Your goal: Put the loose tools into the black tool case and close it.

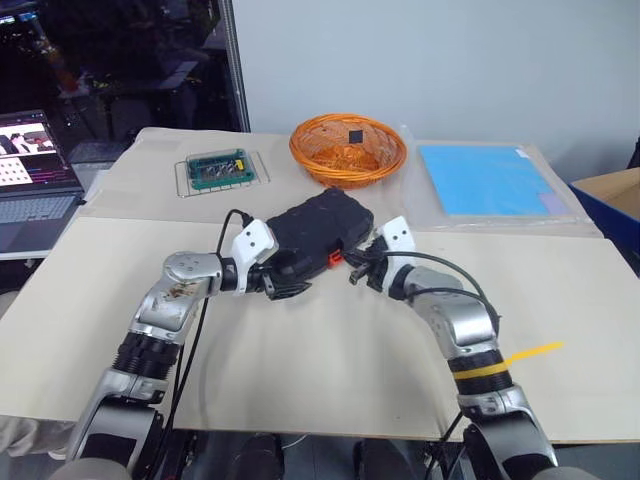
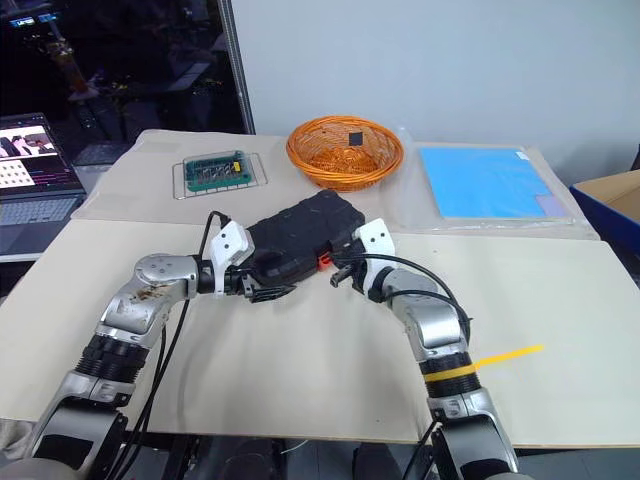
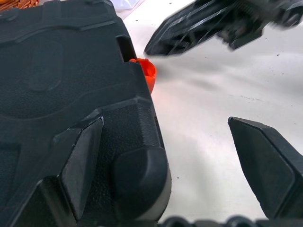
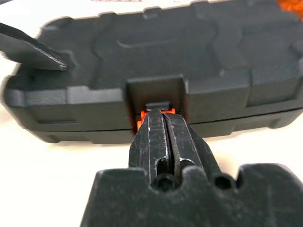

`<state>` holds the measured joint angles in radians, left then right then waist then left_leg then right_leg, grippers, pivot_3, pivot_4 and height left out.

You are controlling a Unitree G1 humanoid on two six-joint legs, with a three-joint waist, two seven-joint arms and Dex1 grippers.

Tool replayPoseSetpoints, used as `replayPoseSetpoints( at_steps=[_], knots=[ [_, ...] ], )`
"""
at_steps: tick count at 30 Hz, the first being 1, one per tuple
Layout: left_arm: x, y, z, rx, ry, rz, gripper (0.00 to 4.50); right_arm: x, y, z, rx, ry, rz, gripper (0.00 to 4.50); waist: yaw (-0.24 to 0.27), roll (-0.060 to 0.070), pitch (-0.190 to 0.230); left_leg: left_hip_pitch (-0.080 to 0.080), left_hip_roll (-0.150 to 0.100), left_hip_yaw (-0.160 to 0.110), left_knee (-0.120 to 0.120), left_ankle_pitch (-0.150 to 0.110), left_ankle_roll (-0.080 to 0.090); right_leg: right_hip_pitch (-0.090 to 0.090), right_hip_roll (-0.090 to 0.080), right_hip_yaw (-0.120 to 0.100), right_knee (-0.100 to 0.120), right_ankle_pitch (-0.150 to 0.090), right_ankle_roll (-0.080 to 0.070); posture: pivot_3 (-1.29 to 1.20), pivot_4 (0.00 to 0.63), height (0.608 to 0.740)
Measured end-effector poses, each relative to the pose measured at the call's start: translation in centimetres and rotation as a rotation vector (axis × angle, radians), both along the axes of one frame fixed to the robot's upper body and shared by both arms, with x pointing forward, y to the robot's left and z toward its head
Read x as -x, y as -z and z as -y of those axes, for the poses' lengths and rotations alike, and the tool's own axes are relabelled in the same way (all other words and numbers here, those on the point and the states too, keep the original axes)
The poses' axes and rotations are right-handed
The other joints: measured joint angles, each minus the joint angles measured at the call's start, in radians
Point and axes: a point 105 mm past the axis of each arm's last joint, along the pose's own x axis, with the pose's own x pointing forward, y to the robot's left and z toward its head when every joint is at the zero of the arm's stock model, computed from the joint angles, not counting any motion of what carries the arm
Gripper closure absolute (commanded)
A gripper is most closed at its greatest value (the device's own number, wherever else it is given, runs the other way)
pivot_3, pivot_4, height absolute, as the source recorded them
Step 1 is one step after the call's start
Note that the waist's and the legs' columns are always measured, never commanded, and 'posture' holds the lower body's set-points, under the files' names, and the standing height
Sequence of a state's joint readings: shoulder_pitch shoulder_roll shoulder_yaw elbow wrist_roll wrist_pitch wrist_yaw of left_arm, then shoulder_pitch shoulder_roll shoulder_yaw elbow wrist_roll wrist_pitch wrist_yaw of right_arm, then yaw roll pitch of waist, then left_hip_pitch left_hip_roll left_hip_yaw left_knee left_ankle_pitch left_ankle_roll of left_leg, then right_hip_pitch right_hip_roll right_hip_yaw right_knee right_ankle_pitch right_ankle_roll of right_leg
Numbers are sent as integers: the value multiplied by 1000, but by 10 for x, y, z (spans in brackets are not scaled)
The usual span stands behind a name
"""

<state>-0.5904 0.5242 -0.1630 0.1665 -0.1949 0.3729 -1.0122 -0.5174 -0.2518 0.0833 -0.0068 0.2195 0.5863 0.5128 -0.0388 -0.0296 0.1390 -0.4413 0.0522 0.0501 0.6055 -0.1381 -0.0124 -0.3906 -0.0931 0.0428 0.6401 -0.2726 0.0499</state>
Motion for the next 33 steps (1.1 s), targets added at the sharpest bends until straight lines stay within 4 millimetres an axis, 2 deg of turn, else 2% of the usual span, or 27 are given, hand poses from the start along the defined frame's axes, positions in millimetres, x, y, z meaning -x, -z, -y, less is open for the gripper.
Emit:
replayPoseSetpoints(
  at_steps=[5,8,12,16,21,28,31,33],
  knots=[
    [-2,1,0,6,-6,-3,0,13,13,7,18,8,-53,1937,0,0,0,0,0,0,0,0,0,0,0,0,0,-4,-5,0,150,740],
    [-4,1,0,6,-8,-3,0,7,24,5,10,45,-86,925,-1,0,1,0,0,0,1,0,-1,0,0,0,0,-4,-4,0,150,740],
    [-5,0,1,4,2,3,0,-1,35,-3,2,39,-115,925,-1,0,1,0,0,0,1,0,-1,0,-1,0,0,-3,-4,0,150,740],
    [-6,0,2,2,12,3,0,-15,26,-15,-11,26,-77,925,-1,0,2,0,0,0,1,0,0,0,0,0,0,0,-1,0,150,740],
    [-7,0,-1,-9,5,5,0,-24,30,-15,-4,26,-70,925,-8,0,2,0,0,-1,1,0,0,0,1,0,0,0,0,0,150,740],
    [-7,0,-1,-10,7,3,0,-26,35,-16,8,9,-71,925,-8,0,2,1,0,-1,1,0,0,-1,1,0,1,0,0,0,150,740],
    [-7,0,-2,-12,10,4,0,-26,36,-17,12,-1,-74,1619,-8,0,2,1,0,-1,1,0,0,-1,1,0,1,1,0,0,150,740],
    [-7,-1,-2,-12,10,5,0,-26,37,-18,20,-11,-65,2322,-8,0,2,1,0,-1,1,0,0,-1,1,0,1,1,0,0,150,740]
  ],
)
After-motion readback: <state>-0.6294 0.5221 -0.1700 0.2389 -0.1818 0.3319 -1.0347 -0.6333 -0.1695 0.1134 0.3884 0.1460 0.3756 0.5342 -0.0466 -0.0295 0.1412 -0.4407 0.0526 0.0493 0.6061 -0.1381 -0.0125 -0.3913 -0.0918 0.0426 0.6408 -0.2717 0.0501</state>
